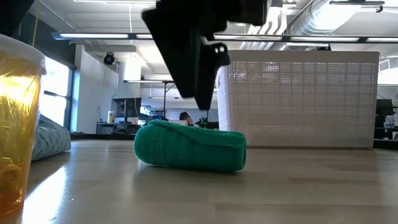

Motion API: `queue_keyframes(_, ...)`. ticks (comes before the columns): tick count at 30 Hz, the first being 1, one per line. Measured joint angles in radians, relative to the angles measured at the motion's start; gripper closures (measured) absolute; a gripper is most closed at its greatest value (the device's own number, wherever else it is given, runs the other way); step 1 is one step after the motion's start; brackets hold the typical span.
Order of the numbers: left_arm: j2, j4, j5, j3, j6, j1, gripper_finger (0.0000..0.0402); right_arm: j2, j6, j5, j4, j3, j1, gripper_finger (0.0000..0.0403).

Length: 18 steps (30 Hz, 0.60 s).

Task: Pick & place medical supplies in basket/bin
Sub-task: Put the light green bandage into the white bin

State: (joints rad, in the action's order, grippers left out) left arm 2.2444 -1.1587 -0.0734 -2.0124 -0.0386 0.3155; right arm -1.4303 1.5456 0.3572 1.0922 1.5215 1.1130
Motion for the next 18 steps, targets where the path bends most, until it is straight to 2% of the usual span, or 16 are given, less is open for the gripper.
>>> queue_keyframes(5, -0.003, 0.061, -0.017, 0.102, -0.019, 0.0, 0.0119, -0.001, -0.005, 0.0, 0.023, 0.0, 0.003, 0.0204)
queue_keyframes(10, -0.003, 0.093, -0.066, 0.149, -0.018, 0.0, 0.0119, -0.001, -0.004, -0.009, 0.028, 0.0, 0.003, 0.0204)
queue_keyframes(18, -0.003, 0.13, 0.014, 0.165, -0.02, -0.016, 0.0129, -0.001, -0.002, -0.016, 0.045, 0.0, -0.009, 0.0204)
